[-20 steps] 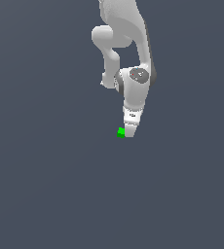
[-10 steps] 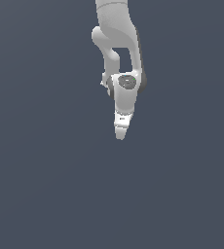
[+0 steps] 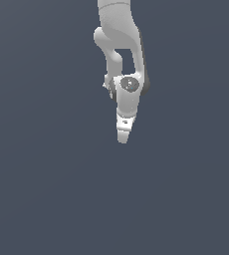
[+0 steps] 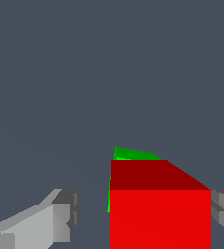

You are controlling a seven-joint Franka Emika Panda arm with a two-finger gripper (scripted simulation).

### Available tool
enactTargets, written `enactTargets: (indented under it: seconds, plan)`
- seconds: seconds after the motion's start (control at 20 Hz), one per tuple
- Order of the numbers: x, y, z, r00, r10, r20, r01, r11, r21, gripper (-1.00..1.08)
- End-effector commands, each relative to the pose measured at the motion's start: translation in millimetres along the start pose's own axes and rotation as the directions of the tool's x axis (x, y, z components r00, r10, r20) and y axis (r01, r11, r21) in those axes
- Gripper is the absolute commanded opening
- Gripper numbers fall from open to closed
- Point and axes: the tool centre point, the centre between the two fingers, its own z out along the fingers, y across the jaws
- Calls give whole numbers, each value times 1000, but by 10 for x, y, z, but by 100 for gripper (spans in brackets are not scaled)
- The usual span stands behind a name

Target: Stack the red cube on top of the green cube.

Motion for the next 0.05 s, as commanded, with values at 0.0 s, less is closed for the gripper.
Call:
enactTargets:
  seconds: [0.0]
  plan:
    - [0,0,0,1000,0,0,0,1000,0,100]
